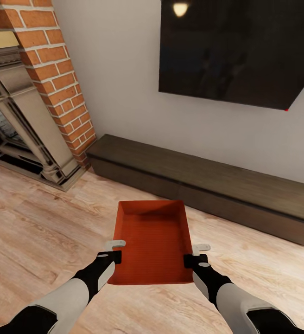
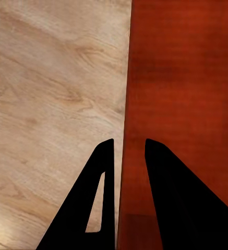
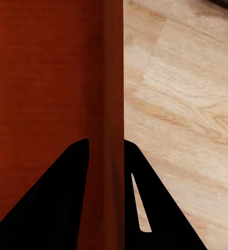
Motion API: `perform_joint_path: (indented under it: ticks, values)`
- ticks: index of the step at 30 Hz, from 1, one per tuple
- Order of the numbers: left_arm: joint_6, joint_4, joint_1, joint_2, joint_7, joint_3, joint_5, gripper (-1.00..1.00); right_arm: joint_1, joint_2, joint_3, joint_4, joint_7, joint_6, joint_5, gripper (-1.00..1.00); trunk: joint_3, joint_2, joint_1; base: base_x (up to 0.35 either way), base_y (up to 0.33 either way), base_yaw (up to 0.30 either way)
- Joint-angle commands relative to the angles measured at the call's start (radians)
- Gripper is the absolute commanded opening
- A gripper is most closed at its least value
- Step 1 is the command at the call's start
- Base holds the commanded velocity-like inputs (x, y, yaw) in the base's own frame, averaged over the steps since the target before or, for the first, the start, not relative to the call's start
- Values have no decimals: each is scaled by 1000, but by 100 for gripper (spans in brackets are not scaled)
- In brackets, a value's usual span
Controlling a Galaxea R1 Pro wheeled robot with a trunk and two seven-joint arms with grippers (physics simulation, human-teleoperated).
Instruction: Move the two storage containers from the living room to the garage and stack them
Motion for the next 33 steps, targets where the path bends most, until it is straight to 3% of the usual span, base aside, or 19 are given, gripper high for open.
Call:
perform_joint_path:
  ticks: [1,33]
  values:
    - [5,-6,-1,1,19,12,-28,-100,0,0,8,5,-2,-1,-11,-100,1,-1,0,0,0,-150]
    - [5,-7,-1,1,19,12,-28,-100,0,0,6,5,-4,0,-12,-100,45,-1,0,0,0,-152]
